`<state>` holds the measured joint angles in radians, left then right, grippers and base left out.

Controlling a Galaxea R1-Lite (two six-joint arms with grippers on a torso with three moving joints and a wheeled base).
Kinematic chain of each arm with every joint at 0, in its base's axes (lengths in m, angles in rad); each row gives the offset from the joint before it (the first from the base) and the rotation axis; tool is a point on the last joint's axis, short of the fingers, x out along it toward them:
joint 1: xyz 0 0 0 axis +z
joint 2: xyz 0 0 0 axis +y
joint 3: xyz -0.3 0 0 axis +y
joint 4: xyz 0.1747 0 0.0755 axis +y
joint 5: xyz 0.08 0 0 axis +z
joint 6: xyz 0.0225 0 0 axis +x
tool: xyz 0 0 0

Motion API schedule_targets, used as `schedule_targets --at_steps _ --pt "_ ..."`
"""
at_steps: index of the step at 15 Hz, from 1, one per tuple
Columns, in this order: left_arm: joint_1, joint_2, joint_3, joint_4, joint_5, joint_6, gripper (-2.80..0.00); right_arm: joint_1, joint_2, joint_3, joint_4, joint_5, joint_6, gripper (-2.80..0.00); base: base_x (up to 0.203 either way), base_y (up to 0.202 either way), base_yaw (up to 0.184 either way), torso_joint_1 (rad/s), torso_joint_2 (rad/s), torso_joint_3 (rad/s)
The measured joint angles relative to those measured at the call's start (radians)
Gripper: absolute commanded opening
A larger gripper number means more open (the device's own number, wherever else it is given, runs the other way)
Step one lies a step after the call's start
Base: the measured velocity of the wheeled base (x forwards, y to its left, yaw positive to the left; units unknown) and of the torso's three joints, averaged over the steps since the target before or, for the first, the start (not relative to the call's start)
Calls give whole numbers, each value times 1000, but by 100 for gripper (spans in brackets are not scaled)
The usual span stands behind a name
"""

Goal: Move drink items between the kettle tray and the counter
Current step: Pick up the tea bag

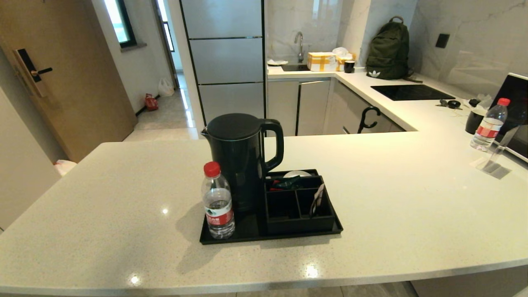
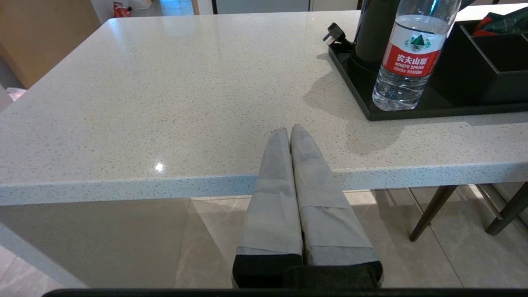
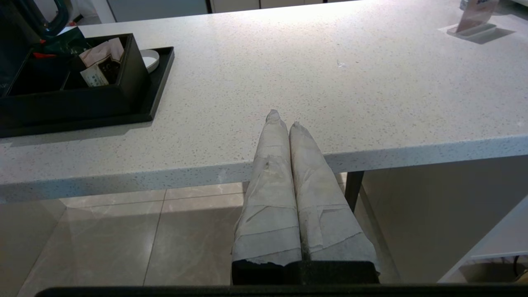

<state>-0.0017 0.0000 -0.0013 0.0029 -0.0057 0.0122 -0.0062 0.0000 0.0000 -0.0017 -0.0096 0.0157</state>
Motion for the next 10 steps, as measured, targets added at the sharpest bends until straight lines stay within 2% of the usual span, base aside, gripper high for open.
schedule_targets --at_steps 4,6,8,10 --pt "0 0 0 0 0 0 -280 0 0 -5 -2 -3 1 -280 0 0 0 0 0 0" --pt "0 0 0 0 0 0 -280 0 26 -106 21 -4 28 -280 0 0 0 0 0 0" --pt "0 0 0 0 0 0 -280 1 103 -346 96 0 88 -280 0 0 0 0 0 0" --pt "0 0 0 0 0 0 -280 10 227 -682 252 24 142 -280 0 0 0 0 0 0"
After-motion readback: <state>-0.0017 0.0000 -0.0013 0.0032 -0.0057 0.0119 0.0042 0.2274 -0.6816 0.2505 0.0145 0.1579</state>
